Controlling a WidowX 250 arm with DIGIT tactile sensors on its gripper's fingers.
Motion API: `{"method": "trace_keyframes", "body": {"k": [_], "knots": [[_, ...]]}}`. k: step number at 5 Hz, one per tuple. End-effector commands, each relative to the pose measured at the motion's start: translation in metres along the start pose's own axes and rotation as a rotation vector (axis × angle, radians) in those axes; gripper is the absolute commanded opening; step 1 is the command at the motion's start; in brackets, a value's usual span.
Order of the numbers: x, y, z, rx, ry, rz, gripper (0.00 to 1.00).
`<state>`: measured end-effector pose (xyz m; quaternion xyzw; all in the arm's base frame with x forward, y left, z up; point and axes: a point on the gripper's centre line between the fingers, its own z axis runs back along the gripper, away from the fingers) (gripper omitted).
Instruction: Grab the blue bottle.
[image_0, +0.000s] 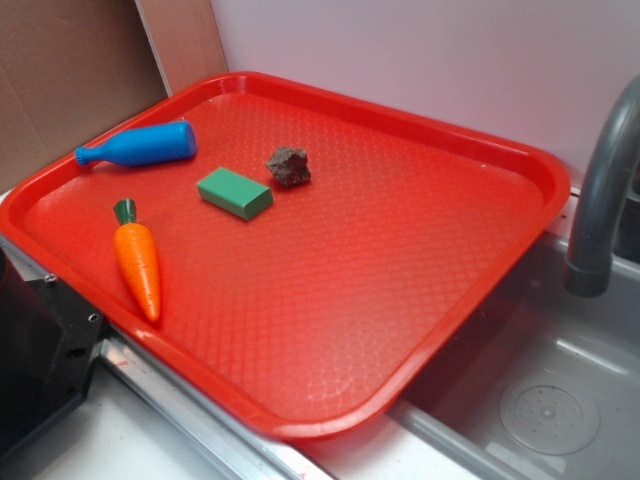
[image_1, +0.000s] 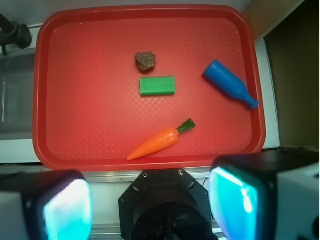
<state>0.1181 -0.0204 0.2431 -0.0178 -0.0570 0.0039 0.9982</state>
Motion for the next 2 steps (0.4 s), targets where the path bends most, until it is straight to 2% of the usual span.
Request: {"method": "trace_keyframes", "body": {"k": [1,2], "knots": [[0.0,0.0,0.0,0.0,0.0,0.0,1.0],[0.017,0.049,-0.05,0.236,0.111,0.096,1.0]]}}
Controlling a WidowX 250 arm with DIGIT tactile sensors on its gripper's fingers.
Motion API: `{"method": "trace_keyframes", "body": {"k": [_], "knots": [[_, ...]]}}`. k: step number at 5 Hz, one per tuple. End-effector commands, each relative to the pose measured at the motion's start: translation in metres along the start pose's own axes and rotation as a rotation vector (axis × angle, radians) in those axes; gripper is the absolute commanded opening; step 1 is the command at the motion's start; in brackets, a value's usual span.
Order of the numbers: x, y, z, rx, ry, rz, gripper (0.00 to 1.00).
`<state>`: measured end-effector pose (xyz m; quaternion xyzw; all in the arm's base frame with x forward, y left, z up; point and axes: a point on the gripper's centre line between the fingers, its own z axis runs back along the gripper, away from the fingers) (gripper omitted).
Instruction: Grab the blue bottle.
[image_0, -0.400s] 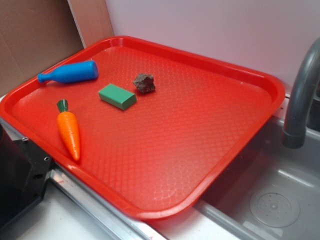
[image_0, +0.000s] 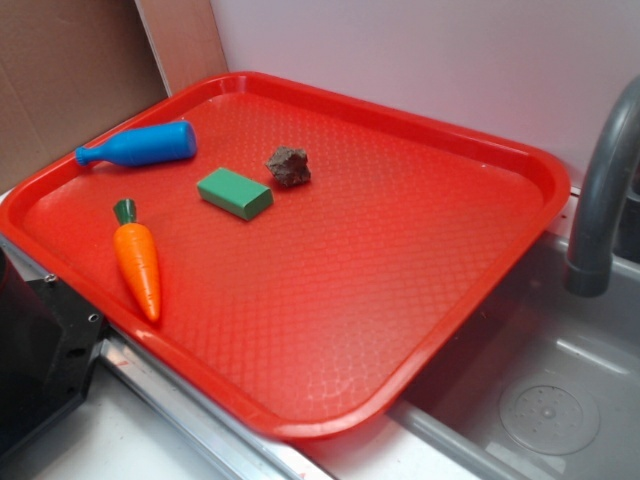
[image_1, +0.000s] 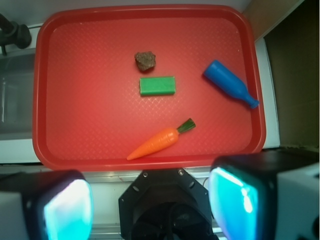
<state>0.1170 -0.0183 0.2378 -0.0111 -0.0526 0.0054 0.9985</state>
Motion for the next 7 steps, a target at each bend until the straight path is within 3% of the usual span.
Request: {"method": "trace_keyframes", "body": {"k": [1,2,3,5,7], "knots": [[0.034,0.071,-0.086,0.234,0.111,-0.003,1.0],[0.047,0.078,-0.116,0.218,0.067,-0.25,1.0],[0.04,0.105,-0.127,0.156,0.141,-0.305,1.0],[0.05,0.128,-0.171,0.044,0.129,-0.413,1.0],[0.092,0.138,-0.184,0.077,0.077,-0.5,1.0]]}}
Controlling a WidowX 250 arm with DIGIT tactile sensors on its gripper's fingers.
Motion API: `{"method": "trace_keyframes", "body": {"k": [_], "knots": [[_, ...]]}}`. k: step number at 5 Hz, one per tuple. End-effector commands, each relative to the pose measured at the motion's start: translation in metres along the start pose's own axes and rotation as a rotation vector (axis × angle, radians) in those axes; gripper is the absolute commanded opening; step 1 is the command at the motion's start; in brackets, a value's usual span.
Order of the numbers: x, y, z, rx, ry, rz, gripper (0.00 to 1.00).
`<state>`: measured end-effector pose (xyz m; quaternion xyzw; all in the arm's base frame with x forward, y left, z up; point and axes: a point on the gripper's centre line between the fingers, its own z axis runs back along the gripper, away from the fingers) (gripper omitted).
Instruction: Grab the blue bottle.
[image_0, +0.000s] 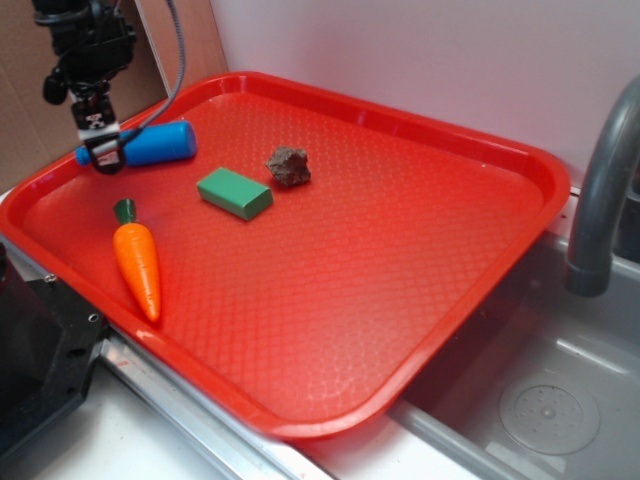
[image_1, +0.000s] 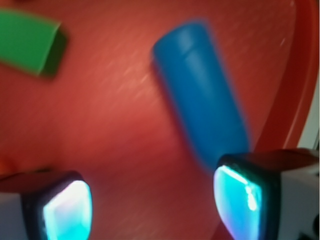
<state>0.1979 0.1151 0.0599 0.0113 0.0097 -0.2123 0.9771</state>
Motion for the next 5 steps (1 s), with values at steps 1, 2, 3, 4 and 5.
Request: {"method": "trace_keyframes", "body": {"k": [1,2,3,4,5], "knots": [[0.033,0.013,-0.005,0.091,-0.027,-0.079,1.0],[0.041,0.013,-0.021,0.096,-0.03,-0.063,1.0],[0.043,0.012,-0.032,0.098,-0.006,-0.063,1.0],[0.045,0.011,-0.031,0.129,-0.038,-0.054,1.0],[0.043,0.003,-0.061,0.124,-0.016,-0.057,1.0]]}}
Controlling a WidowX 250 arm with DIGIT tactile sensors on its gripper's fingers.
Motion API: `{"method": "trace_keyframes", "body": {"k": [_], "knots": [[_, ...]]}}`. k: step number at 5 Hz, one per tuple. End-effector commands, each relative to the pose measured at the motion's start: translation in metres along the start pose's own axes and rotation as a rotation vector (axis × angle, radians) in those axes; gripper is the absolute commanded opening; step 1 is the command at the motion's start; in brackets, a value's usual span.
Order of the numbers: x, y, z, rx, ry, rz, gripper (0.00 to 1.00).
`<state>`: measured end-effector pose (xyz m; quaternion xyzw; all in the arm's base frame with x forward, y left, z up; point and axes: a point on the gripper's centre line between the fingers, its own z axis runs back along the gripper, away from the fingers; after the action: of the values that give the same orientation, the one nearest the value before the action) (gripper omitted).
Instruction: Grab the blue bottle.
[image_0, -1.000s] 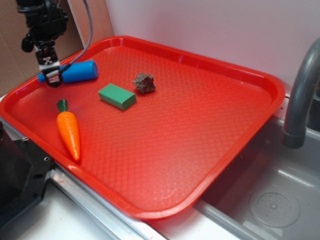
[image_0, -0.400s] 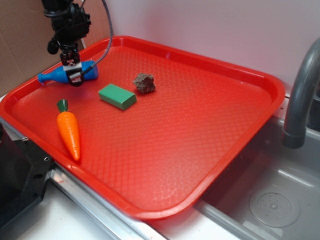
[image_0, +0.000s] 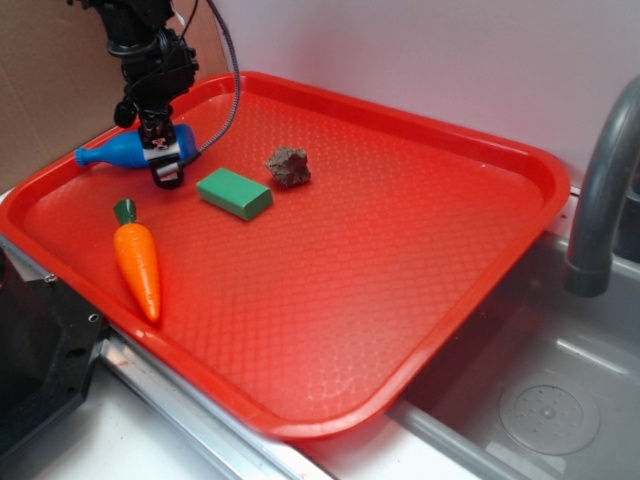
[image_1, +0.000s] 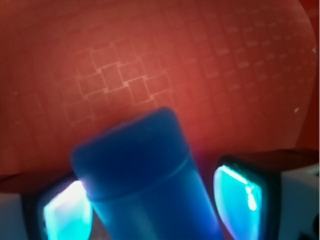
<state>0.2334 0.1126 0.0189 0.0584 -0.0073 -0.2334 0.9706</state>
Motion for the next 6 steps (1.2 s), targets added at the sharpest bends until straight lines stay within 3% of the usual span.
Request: {"method": "trace_keyframes", "body": {"k": [1,2,5,6], "knots": [[0.011,-0.021,-0.032,0.018,0.017,-0.05,1.0],[0.01,-0.024,-0.033,0.037,0.053,-0.017,0.0],[0.006,-0.023,-0.021,0.046,0.025,-0.008,0.0],[0.002,-0.026,0.014,0.082,-0.01,0.001,0.0]]}}
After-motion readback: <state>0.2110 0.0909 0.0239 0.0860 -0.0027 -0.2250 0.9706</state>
